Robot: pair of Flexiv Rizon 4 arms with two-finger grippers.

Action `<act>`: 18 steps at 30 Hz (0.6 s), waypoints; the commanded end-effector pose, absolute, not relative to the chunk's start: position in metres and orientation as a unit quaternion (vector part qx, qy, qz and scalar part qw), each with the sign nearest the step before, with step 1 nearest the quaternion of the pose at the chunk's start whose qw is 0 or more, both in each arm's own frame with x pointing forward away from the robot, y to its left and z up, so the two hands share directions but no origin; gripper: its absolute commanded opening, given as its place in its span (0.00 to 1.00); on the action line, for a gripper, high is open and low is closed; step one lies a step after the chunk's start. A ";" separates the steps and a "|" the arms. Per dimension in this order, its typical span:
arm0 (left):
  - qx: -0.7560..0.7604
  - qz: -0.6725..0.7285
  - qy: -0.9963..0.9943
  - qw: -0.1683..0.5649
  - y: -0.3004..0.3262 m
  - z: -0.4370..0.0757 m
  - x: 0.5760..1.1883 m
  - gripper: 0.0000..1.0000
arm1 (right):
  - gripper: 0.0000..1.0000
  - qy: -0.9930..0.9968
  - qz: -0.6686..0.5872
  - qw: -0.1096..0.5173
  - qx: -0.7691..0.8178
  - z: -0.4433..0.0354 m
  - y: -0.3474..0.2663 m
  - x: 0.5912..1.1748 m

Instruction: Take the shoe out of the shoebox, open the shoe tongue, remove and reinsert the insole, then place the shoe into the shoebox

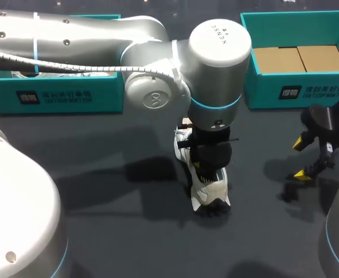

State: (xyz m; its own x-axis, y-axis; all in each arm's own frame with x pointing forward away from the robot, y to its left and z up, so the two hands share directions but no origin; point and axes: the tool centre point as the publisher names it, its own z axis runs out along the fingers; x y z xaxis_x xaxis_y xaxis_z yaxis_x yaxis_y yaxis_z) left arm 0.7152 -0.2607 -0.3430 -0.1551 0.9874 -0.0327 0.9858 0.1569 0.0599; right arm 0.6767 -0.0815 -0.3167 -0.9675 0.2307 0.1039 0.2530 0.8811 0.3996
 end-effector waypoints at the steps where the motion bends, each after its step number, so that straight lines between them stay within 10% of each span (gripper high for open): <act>1: 0.651 0.013 0.758 0.036 -0.260 -0.343 0.715 0.45 | 1.00 -0.970 -0.209 0.025 -0.125 -0.316 -0.082 0.675; 12: 0.649 0.016 0.760 0.031 -0.258 -0.343 0.722 0.96 | 1.00 -0.970 -0.209 0.025 -0.125 -0.316 -0.082 0.675; 18: 0.646 0.005 0.763 0.025 -0.256 -0.341 0.727 1.00 | 1.00 -0.970 -0.209 0.025 -0.125 -0.316 -0.082 0.675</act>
State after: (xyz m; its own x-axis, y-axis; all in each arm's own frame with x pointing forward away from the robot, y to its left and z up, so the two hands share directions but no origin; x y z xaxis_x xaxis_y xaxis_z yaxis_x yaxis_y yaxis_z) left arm 0.7219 -0.2592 -0.3416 -0.1655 0.9858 -0.0273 0.9848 0.1667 0.0499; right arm 0.6767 -0.0815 -0.3167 -0.9675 0.2307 0.1039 0.2530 0.8811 0.3996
